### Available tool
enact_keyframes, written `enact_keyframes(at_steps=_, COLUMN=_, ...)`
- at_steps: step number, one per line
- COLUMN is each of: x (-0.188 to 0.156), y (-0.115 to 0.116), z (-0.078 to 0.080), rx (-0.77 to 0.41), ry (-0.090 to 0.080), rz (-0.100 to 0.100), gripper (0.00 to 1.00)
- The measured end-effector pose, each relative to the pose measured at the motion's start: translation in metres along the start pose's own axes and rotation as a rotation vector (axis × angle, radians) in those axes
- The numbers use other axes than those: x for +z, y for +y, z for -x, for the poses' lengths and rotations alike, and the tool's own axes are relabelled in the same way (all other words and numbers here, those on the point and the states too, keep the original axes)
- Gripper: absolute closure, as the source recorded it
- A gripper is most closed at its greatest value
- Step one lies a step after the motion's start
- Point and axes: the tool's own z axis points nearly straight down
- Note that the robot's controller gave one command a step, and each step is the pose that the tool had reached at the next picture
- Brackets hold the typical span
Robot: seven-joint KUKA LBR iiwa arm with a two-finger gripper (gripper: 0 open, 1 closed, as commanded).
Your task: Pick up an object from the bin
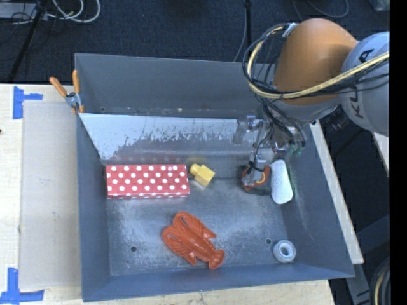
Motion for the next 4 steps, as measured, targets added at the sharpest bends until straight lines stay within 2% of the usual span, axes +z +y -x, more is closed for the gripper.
enact_keyframes(at_steps=1, x=-0.005, y=0.0, z=0.001, rx=0.0, ry=-0.008, rz=0.0, gripper=0.0)
enact_keyframes(at_steps=2, x=0.047, y=0.031, z=-0.018, rx=-0.032, ry=-0.007, rz=-0.001, gripper=0.0)
enact_keyframes(at_steps=3, x=0.07, y=0.064, z=-0.04, rx=-0.18, ry=0.002, rz=-0.001, gripper=0.0)
enact_keyframes(at_steps=4, x=0.092, y=0.071, z=-0.015, rx=-0.194, ry=-0.016, rz=0.0, gripper=0.0)
